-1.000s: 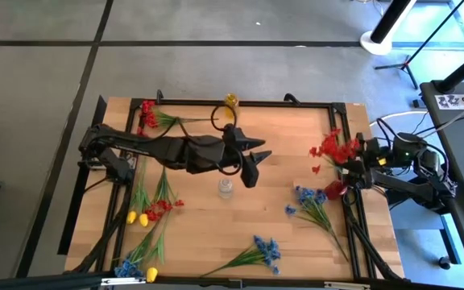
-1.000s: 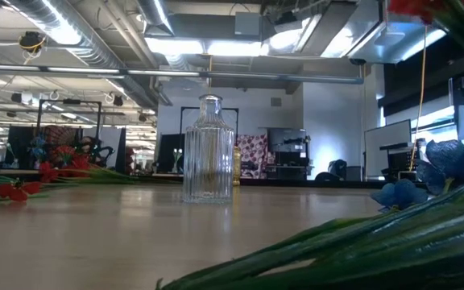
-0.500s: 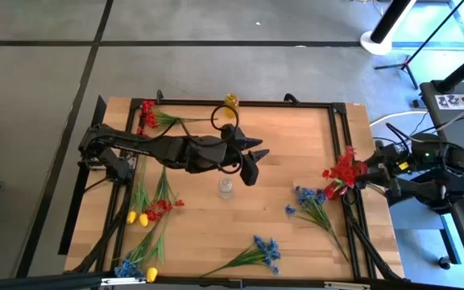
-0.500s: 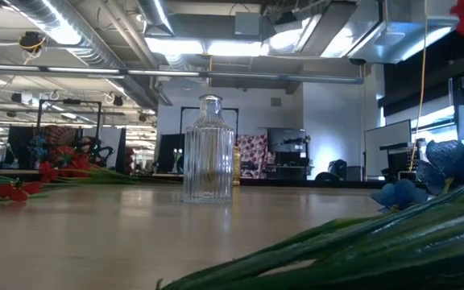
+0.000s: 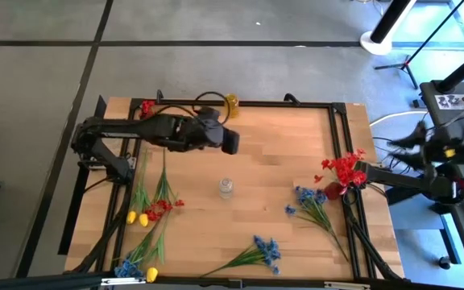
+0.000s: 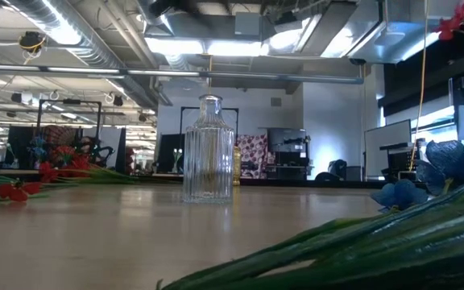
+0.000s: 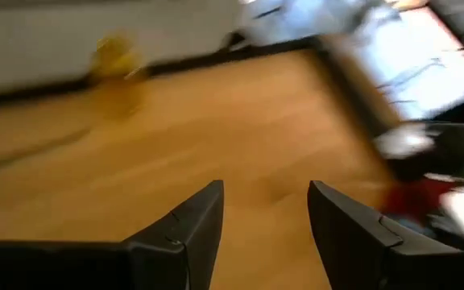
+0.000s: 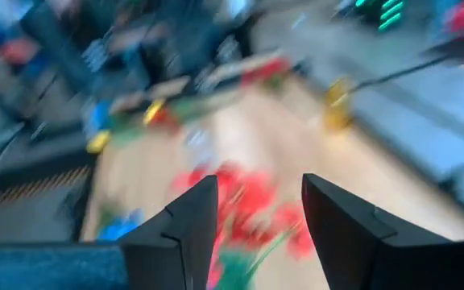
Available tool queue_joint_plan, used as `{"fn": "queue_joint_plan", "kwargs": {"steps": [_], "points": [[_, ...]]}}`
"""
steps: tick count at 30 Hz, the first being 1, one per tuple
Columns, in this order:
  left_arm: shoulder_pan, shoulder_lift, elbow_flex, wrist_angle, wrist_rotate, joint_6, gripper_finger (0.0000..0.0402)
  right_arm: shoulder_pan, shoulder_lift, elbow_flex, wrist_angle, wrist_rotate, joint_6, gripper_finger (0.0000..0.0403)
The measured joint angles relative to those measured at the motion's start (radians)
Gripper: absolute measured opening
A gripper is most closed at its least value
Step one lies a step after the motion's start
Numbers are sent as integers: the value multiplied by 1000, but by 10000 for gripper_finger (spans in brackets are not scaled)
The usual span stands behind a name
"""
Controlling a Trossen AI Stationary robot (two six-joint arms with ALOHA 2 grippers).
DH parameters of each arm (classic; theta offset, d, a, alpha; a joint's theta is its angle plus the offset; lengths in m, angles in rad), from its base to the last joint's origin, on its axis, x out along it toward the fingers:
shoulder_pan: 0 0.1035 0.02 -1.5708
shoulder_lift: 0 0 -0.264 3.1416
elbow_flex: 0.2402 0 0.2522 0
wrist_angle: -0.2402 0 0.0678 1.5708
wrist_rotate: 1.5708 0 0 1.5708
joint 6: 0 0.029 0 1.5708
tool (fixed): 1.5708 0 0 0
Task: Sort flowers into vase by color
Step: Put the top red flowers into the red vase
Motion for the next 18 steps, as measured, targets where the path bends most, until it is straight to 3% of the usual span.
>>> {"fn": "queue_joint_plan", "kwargs": {"steps": [6, 10, 14, 18], "points": [[113, 14, -8, -402, -33, -494, 176, 0, 4, -11, 173, 52, 93, 182], [181, 0, -93, -509, -88, -656, 176, 0, 5, -53, 227, 33, 112, 182], [267, -3, -202, -487, -104, -838, 176, 0, 6, -97, 248, 20, 114, 182], [358, -3, -314, -287, -106, -968, 176, 0, 6, -141, 286, 32, 115, 182]]}}
